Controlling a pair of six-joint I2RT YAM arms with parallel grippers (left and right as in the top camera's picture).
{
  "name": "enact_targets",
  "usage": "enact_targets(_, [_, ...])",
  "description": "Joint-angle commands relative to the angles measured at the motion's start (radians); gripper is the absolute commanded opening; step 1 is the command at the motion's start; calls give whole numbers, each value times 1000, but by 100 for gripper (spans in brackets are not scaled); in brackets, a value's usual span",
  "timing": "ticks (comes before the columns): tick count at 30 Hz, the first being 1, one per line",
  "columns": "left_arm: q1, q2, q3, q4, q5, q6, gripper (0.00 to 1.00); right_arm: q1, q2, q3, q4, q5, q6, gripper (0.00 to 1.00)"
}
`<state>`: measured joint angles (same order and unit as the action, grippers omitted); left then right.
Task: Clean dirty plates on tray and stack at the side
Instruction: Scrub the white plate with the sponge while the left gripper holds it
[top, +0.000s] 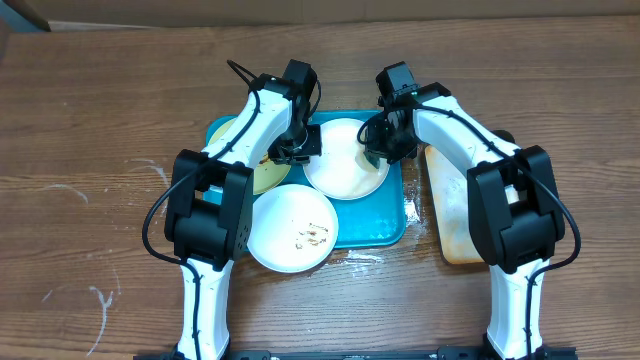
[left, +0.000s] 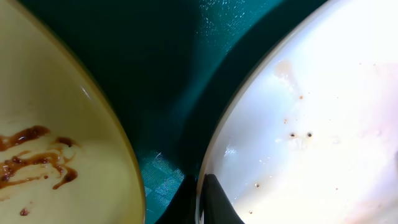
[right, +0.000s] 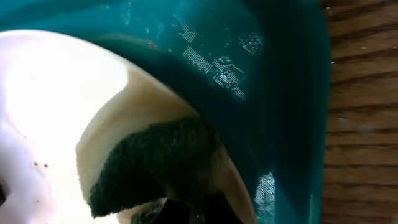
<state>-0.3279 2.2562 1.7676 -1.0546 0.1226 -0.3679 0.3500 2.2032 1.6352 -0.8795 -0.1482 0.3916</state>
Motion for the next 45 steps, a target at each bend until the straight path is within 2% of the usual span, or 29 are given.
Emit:
enact_targets(1, [3,13,8,-16,-55,-13,4,-8,85,-29,-55,195,-70,4])
enact_targets(7, [3,13,8,-14,-55,-13,4,74,40,94,-63,32,-157,4])
enact_targets(11, [3,13,8,-14,-55,-10,4,93,38,192,-53,-114,-134,4])
enact_targets(29, [3,13,8,-11,-44,-6,4,104,93,117,120,-354,65,4])
enact_targets(37, [3,13,8,-11,-45,-6,4,133,158,92,175,-338,92,4])
enact_targets(42, [3,13,8,-12,-60,-11,4,110,163,96,47,-79,65,4])
enact_targets(45, [3,13,8,-16,-96,-22,4,64,163,98,-41,-2,31,4])
